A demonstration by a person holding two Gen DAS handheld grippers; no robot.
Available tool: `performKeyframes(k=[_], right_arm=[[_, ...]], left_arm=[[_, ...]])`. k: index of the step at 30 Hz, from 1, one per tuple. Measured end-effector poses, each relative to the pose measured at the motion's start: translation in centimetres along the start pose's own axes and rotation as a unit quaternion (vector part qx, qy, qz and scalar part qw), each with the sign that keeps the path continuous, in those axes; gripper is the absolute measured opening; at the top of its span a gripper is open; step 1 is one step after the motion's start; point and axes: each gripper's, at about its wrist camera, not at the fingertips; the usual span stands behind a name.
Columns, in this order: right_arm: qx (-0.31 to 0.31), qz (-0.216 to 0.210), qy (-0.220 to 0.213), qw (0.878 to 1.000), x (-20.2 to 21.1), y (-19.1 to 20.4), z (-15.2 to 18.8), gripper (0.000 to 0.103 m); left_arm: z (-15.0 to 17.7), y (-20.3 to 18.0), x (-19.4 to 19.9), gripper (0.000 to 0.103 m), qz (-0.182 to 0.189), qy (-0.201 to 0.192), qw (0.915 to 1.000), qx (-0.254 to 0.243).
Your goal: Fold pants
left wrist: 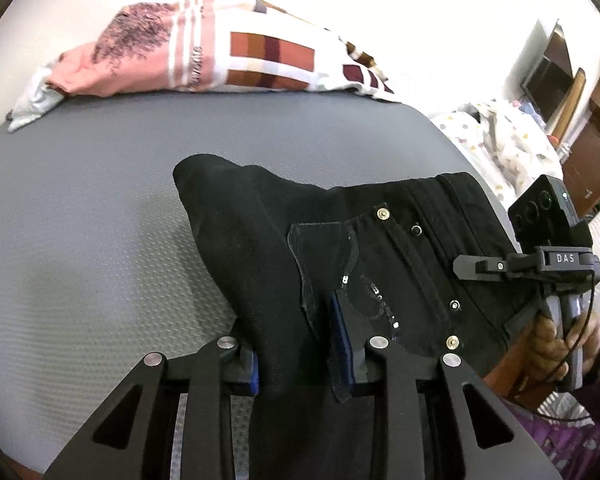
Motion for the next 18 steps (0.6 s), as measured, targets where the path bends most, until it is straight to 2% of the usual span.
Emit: performKeyframes(k=[18], right_arm=[[0.024,-0.015,0.037,0.999,-5.6,4.0,-2.3,0.03]], left_arm=[[-2.0,5.1,2.7,0.029,-0.071,-0.029,0.997,0.008]])
Point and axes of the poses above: each gripper's, at about its wrist camera, not at the fingertips, and x roughly against the way its jaws point, y to its left, z to its underside, and after that the axes turned 5 degrees about -x, right-handed
